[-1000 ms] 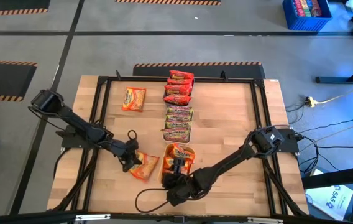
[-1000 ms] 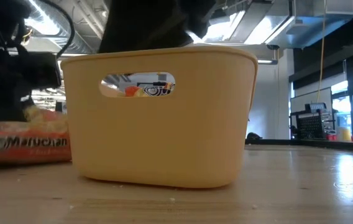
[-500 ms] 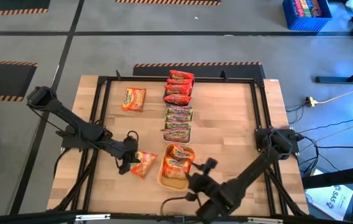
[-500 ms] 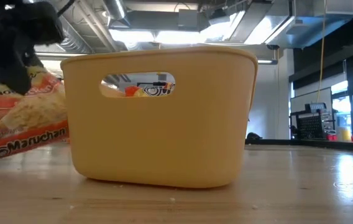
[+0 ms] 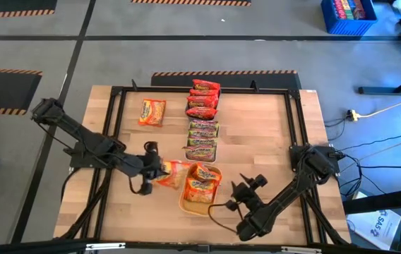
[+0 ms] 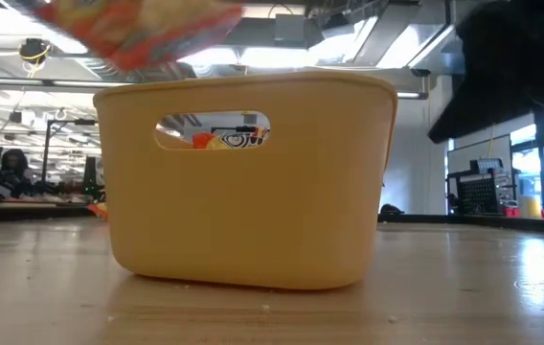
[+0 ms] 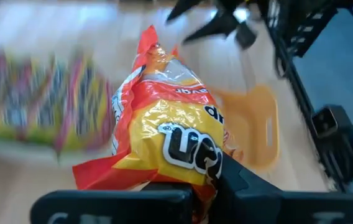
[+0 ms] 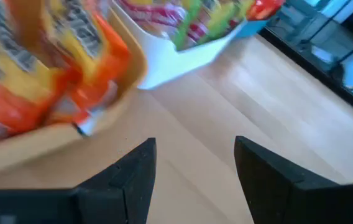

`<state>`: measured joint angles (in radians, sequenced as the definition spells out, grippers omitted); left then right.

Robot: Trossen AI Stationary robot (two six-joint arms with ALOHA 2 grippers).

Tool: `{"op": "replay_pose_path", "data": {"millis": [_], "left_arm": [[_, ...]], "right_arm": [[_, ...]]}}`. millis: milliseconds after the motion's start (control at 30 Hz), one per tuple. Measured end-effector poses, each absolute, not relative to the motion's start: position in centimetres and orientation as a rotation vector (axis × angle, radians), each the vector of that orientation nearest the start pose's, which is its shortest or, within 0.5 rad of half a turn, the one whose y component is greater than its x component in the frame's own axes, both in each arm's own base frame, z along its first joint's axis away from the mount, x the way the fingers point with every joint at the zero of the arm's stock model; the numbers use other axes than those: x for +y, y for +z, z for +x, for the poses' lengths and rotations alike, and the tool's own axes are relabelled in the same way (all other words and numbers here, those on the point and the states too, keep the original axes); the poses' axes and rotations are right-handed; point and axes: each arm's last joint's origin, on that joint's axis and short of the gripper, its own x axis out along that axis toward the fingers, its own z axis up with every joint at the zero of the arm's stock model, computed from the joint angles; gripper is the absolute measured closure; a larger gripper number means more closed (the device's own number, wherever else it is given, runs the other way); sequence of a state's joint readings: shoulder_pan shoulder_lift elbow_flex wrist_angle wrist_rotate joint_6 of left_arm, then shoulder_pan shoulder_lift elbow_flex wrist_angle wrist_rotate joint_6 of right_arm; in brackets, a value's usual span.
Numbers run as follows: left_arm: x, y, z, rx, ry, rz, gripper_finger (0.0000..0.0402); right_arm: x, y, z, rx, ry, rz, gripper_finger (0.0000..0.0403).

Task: Sort Maruchan noodles
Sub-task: Put the orange noodle pack into the yellow bin

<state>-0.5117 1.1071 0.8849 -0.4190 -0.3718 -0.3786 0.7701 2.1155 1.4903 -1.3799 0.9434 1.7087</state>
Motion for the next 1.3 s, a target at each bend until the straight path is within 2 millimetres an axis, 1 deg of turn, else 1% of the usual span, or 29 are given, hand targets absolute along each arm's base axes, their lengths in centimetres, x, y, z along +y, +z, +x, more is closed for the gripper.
{"op": "replay_pose_path", "data": {"millis": [100,200,400,467,533,667,800,967,1167,1300], "left_arm": [[-11.4,29.5,22.6,0.553,-0.054,0.016,0.0388],[-12.7,30.0,25.0,0.564,-0.083,0.127,0.0388],[-15.5,30.0,29.4,0.630,-0.241,0.286,0.0387],[-16.2,29.6,30.5,0.684,-0.263,0.350,0.0387],[-16.5,28.7,31.5,0.767,-0.270,0.405,0.0387],[-16.8,27.1,33.2,0.879,-0.323,0.424,0.0387],[-17.2,25.1,34.2,0.983,-0.423,0.429,0.0387],[-16.6,23.3,35.0,1.057,-0.438,0.444,0.0386],[-15.7,22.2,35.9,1.097,-0.508,0.363,0.0386],[-15.6,22.2,36.0,1.095,-0.506,0.364,0.0382]], "right_arm": [[22.6,15.4,26.5,0.688,-0.977,-0.050,0.0205],[22.4,15.2,26.3,0.697,-0.985,-0.060,0.0205],[22.4,15.1,26.2,0.734,-0.993,-0.058,0.0205],[22.3,15.2,26.2,0.742,-0.996,-0.064,0.0205],[22.4,15.1,26.2,0.751,-0.998,-0.057,0.0205],[22.5,15.0,26.2,0.762,-0.997,-0.033,0.0205],[22.5,15.0,26.2,0.761,-0.996,-0.030,0.0205],[22.5,15.0,26.3,0.743,-0.989,-0.030,0.0205],[22.6,15.0,26.4,0.739,-0.985,-0.018,0.0205],[22.6,14.9,26.5,0.727,-0.980,-0.012,0.0205]]}}
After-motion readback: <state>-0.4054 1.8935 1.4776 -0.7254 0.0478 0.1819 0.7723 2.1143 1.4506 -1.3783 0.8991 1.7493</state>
